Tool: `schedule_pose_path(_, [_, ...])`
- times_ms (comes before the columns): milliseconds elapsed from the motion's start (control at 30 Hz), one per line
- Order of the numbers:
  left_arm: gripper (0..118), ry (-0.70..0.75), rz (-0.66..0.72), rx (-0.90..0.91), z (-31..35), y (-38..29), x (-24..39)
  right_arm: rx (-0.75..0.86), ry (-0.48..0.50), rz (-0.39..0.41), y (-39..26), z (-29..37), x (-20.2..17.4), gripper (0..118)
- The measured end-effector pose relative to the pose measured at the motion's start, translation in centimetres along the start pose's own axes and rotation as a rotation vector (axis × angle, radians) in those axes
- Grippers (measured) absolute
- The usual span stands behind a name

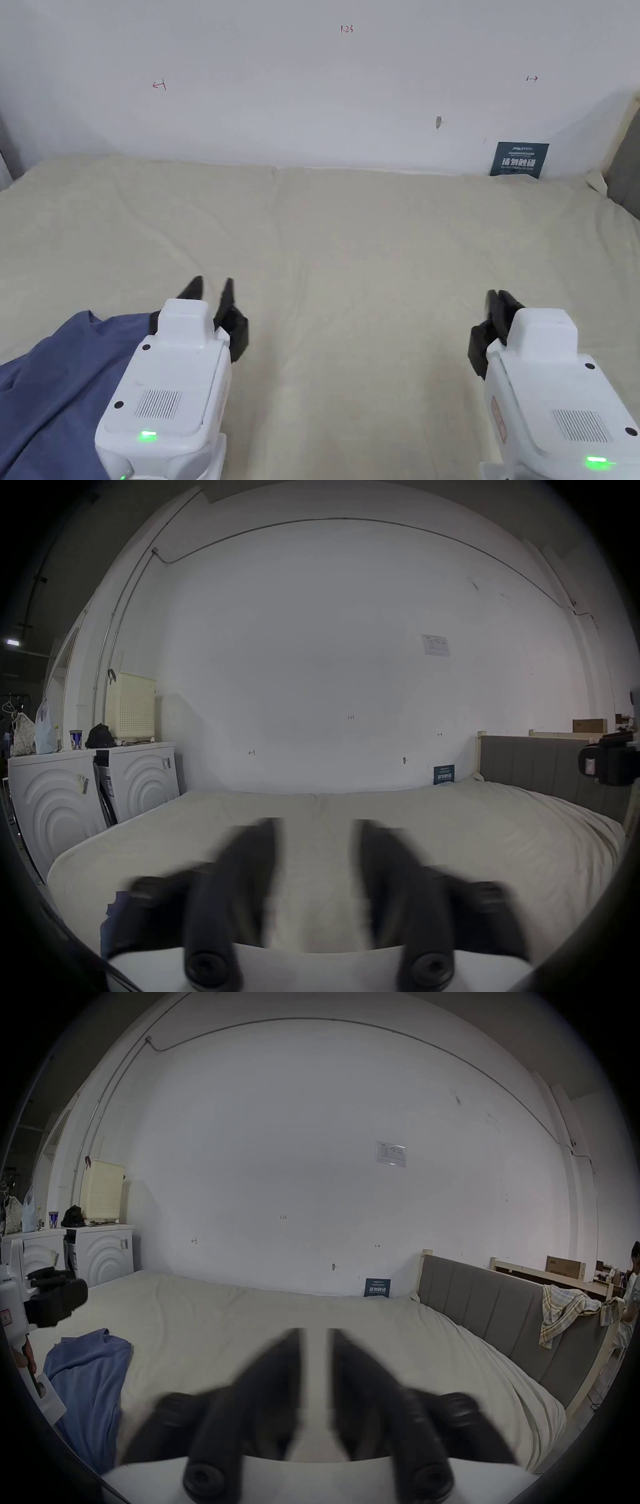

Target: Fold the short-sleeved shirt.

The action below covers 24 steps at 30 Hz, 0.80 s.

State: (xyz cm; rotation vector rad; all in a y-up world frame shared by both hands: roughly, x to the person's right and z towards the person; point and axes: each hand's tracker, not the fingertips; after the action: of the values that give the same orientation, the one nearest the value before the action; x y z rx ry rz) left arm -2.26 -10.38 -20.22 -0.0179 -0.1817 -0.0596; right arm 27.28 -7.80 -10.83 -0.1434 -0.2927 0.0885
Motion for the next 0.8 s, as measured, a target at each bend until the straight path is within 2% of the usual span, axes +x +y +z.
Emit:
schedule_pose_path(33, [1, 0.008, -0.009, -0.006, -0.1, 0.0, 0.2, -0.001, -0.004, -0.005, 0.0, 0.0, 0.0, 1])
schedule_pose_path(133, [0, -0.041, 0.02, -0.023, -0.1, 0.3, -0.4, -0.011, 0.011, -0.013, 0.0, 0.0, 0.1, 1])
schedule_pose_path(267, [0, -0.012, 0.004, -0.027, -0.2, 0.0, -0.6, -0.01, 0.016, -0.009, 0.1, -0.3, -0.3, 1])
schedule_pose_path(400, [0, 0.026, 0.045, -0.036, 0.0, 0.1, -2.7, -0.005, 0.043, -0.001, 0.2, -1.2, -1.6, 1])
schedule_pose_path(633, [0, 0.196, 0.055, -0.04, 1.6, -0.1, -9.3, 0.011, 0.195, 0.009, 1.1, -3.1, -7.5, 1])
schedule_pose_path(800, [0, 0.344, 0.051, -0.05, 4.2, -0.4, -15.2, 0.032, 0.35, 0.018, 1.8, -3.8, -13.3, 1])
